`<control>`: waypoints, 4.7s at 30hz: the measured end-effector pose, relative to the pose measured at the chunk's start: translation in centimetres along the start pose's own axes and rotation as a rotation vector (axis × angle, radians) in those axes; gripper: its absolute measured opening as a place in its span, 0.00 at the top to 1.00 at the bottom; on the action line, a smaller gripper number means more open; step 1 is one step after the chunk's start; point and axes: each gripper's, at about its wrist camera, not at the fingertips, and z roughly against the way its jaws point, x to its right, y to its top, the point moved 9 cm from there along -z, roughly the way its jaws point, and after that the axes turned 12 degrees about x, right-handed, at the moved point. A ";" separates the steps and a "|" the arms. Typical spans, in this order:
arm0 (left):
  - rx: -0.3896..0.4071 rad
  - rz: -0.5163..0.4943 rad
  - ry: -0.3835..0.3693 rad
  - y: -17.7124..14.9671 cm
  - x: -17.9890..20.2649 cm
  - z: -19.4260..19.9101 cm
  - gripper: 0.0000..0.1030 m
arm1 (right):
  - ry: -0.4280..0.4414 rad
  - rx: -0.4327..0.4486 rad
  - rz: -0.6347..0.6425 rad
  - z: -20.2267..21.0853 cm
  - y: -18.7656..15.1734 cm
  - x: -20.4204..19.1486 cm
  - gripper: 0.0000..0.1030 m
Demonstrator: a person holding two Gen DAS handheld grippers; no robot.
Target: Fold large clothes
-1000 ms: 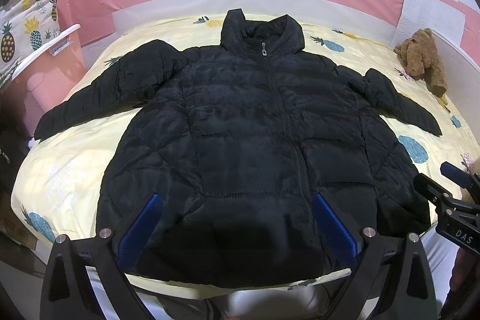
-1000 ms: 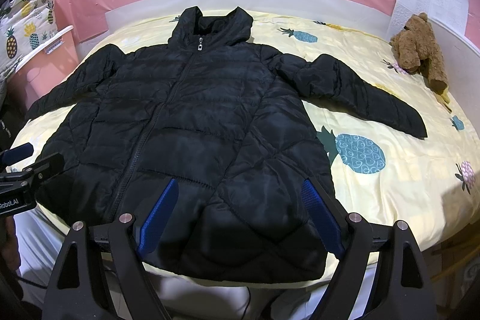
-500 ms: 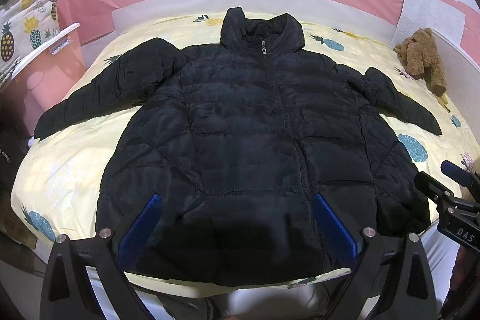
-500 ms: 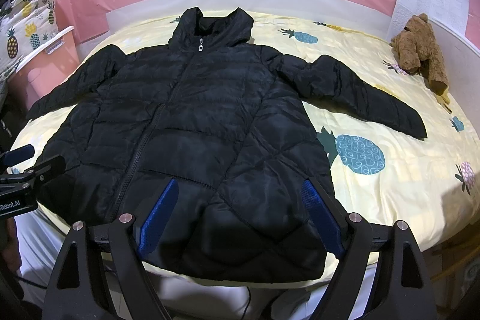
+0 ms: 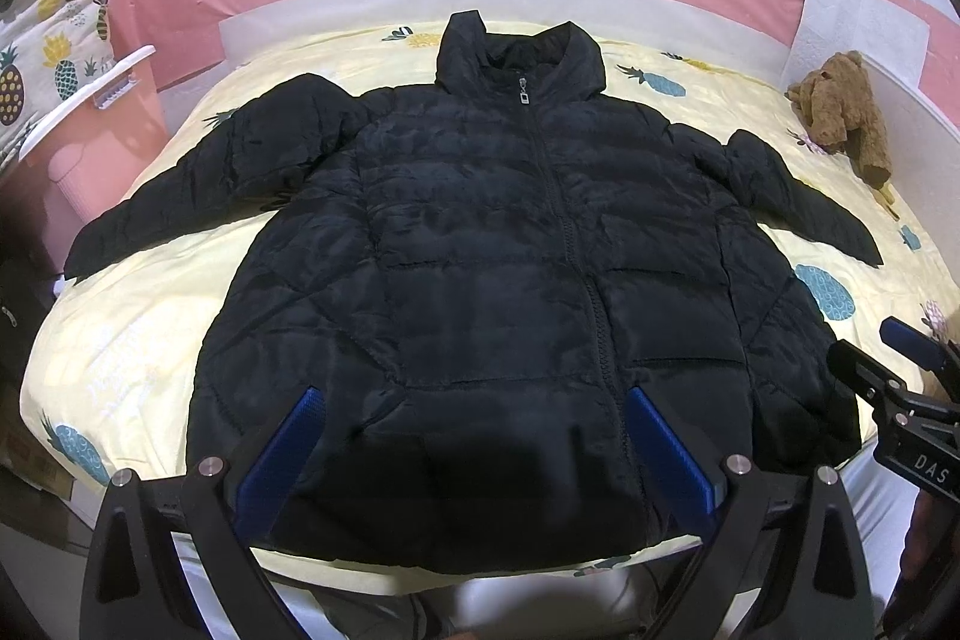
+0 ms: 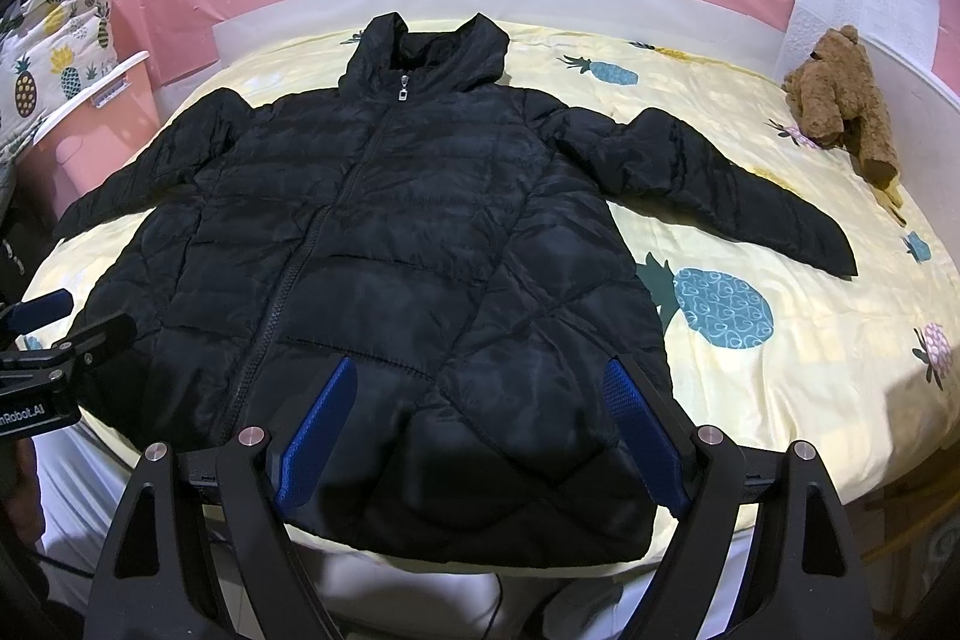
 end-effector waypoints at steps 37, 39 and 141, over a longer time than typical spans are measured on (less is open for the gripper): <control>0.019 0.112 0.083 5.9 -9.2 -9.2 0.06 | 0.107 0.006 0.095 -8.5 5.1 -3.8 0.18; 0.033 0.136 0.130 6.8 -11.6 -10.2 0.08 | 0.115 -0.001 0.103 -9.6 5.5 -4.0 0.18; -0.009 0.184 -0.120 16.4 -11.6 -31.4 0.52 | 0.054 -0.068 0.047 -27.3 11.1 1.3 0.51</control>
